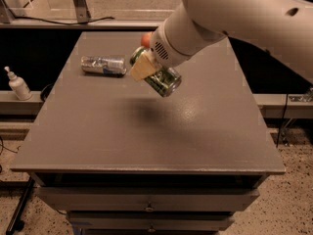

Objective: Place green can upright

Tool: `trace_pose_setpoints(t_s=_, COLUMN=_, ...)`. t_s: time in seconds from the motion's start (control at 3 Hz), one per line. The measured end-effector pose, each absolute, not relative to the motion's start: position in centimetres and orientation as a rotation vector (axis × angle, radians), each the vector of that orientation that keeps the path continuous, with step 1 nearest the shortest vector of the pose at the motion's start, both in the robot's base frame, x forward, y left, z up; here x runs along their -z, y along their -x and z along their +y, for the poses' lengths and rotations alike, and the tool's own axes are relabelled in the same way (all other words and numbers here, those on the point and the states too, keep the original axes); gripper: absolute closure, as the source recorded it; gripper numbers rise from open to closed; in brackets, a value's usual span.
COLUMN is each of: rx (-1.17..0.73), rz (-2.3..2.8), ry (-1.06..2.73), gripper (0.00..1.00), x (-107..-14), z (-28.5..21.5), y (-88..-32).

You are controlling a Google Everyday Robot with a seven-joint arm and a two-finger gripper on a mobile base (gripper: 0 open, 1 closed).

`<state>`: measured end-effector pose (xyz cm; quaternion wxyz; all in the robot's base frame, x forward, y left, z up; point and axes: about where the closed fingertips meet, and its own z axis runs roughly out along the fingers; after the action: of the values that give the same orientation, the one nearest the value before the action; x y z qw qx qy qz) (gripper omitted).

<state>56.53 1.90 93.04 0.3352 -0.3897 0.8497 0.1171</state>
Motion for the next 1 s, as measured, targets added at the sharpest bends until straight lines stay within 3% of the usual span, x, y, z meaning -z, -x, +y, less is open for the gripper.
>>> trace_pose_setpoints(t_s=1.0, rx=-0.782, rz=1.798, ry=0.838, gripper=1.0, x=-97.0, z=0.2, y=-57.2)
